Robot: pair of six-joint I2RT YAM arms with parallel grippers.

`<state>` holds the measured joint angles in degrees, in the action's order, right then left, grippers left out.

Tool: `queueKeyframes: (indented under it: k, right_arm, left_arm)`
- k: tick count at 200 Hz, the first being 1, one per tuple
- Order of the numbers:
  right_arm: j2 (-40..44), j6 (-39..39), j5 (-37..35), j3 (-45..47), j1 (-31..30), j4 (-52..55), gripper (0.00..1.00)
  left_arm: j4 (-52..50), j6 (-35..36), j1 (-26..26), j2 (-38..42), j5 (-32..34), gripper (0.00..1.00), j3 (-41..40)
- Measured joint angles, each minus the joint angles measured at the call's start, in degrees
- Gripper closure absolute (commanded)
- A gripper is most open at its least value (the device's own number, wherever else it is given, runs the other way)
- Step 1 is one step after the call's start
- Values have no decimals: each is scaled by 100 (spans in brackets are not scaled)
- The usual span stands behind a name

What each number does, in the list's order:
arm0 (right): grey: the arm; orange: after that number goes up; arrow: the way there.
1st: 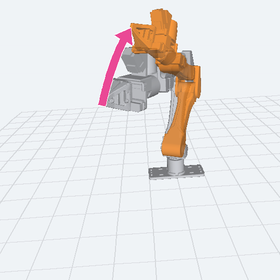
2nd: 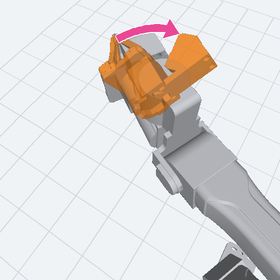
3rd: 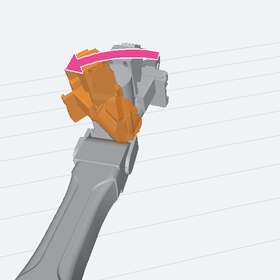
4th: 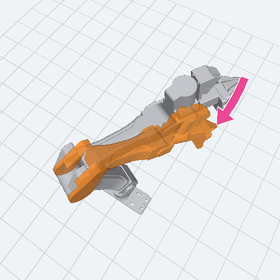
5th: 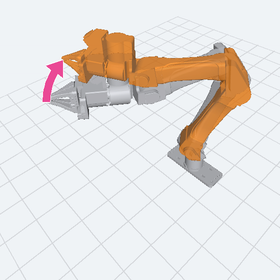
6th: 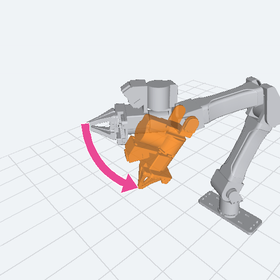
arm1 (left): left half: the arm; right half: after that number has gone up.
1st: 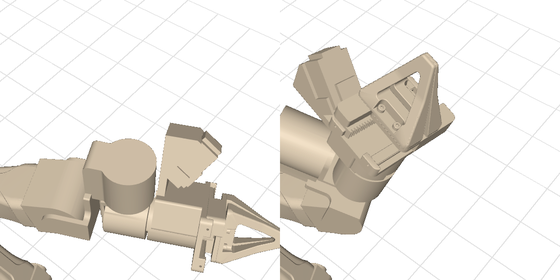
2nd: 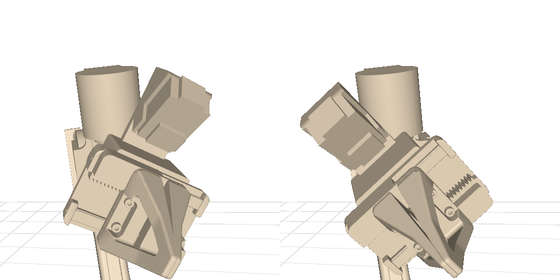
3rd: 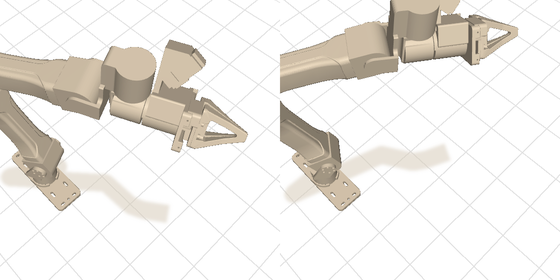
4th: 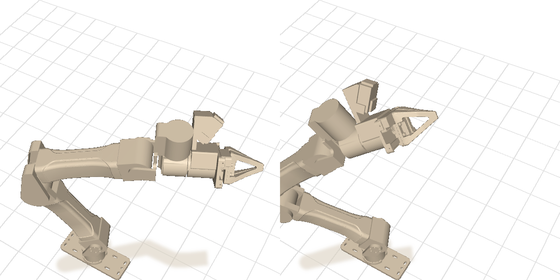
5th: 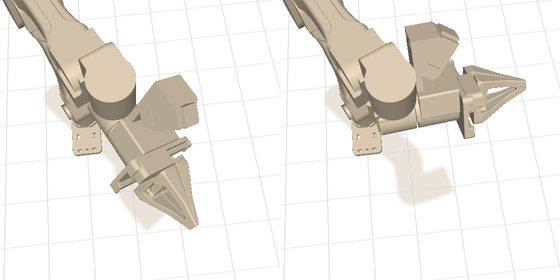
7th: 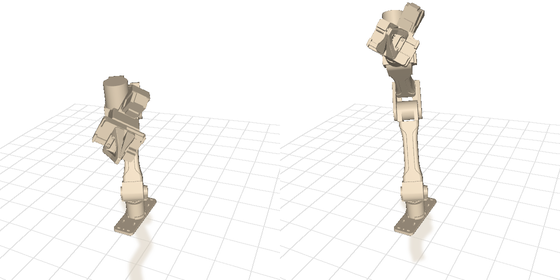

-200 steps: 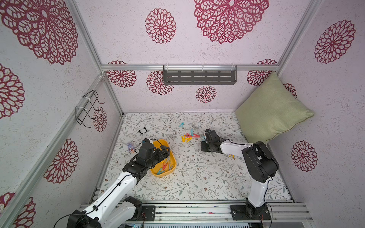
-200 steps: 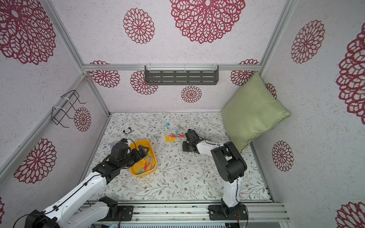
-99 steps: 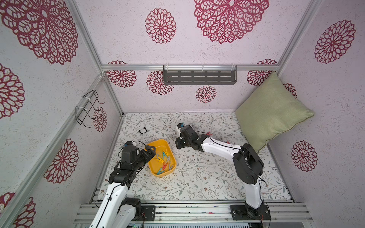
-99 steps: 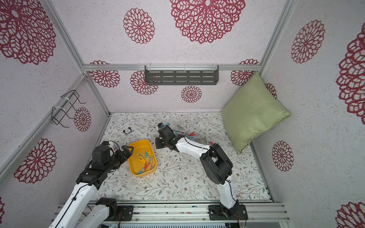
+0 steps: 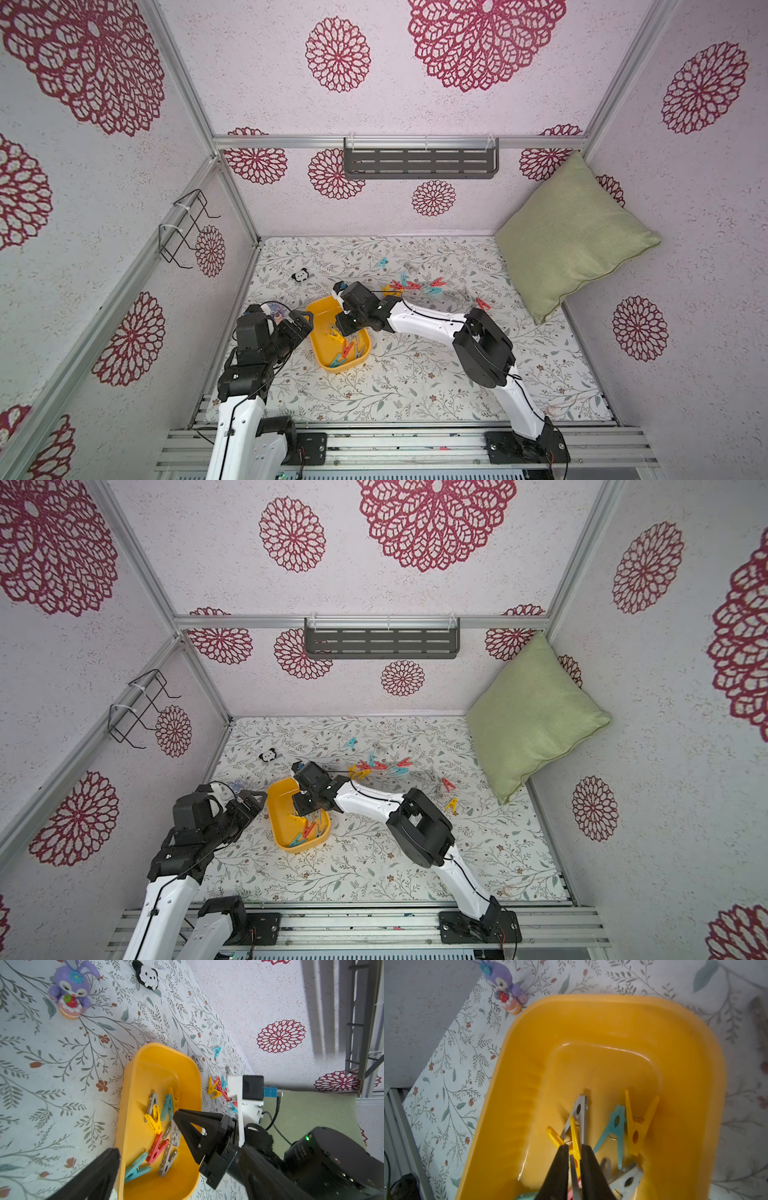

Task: Put the clothespins into the storage box
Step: Place the clothespin in the storage box.

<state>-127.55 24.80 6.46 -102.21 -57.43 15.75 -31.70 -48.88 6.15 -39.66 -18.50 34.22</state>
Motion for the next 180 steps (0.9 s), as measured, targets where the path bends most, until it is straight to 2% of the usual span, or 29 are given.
queueKeyframes:
  k: [27,58,84,117,180]
  right_arm:
    - [7,-125,-26,-11,15,4,61]
    - [142,-201,-98,76,28,-11,60]
    - [612,-256,-247,542,133,-111,60]
    - [1491,-275,-439,1473,564,-420,58]
    - [2778,-155,-968,3357,2072,-872,58]
  left_arm:
    - [26,-55,2,-11,-114,3,-127]
    - [127,-127,-2,-92,-284,3,-142]
    - [286,-219,-142,-179,-315,3,-197]
    - [496,-354,-726,-389,-149,3,-232]
    - [1139,-619,-1906,-1154,328,3,-229]
